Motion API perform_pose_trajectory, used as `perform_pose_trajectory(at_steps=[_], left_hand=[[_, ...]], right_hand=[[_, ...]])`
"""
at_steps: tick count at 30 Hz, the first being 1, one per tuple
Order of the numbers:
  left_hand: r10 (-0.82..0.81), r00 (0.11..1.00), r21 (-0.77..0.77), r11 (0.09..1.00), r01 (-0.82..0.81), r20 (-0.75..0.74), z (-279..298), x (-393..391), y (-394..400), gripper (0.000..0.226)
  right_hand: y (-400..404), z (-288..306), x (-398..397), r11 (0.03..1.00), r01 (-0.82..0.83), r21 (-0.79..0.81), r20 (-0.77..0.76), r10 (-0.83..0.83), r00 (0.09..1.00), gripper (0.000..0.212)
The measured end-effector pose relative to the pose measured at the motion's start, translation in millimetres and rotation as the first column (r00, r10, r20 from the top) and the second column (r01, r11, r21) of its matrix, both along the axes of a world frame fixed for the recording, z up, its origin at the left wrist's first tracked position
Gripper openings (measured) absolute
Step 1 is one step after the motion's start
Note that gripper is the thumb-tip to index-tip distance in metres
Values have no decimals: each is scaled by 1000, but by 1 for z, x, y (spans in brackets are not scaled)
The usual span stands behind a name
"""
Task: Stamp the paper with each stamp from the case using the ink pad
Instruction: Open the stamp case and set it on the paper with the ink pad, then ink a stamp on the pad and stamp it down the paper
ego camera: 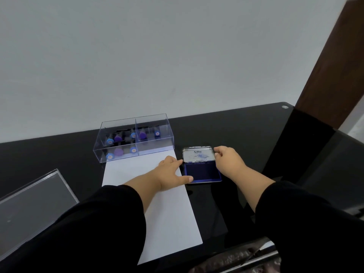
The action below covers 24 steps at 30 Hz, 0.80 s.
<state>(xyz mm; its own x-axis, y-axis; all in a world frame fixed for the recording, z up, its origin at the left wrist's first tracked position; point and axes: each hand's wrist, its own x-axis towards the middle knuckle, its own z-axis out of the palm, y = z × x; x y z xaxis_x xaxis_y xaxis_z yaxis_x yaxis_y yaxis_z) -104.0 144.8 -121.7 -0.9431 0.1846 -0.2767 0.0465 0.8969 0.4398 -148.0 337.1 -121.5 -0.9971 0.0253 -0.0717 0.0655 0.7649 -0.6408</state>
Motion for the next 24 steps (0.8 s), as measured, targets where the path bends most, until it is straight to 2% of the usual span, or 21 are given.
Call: perform_pose_trajectory(at_steps=[2, 7, 12, 16, 20, 24], left_hand=[[10, 1000, 15, 1000, -10, -15, 9, -1, -3, 70], [60, 971, 46, 998, -50, -233, 36, -10, -17, 55], [106, 939, 31, 994, -102, -326, 49, -31, -50, 55], [137, 920, -50, 985, -167, -366, 53, -47, -80, 57], [201, 931, -109, 964, -243, -304, 48, -61, -113, 59], [190, 954, -243, 938, -247, -232, 37, -73, -136, 58]], right_hand=[[-7, 8, 1, 999, -38, 25, -55, 39, 998, 36], [-38, 36, 0, 982, -184, 40, -216, 189, 958, 35], [-76, 52, -17, 937, -337, 87, -303, 347, 887, 36], [-103, 58, -44, 903, -397, 164, -291, 429, 855, 39], [-126, 56, -73, 866, -436, 246, -219, 488, 845, 41], [-148, 49, -99, 802, -462, 380, -128, 540, 832, 43]])
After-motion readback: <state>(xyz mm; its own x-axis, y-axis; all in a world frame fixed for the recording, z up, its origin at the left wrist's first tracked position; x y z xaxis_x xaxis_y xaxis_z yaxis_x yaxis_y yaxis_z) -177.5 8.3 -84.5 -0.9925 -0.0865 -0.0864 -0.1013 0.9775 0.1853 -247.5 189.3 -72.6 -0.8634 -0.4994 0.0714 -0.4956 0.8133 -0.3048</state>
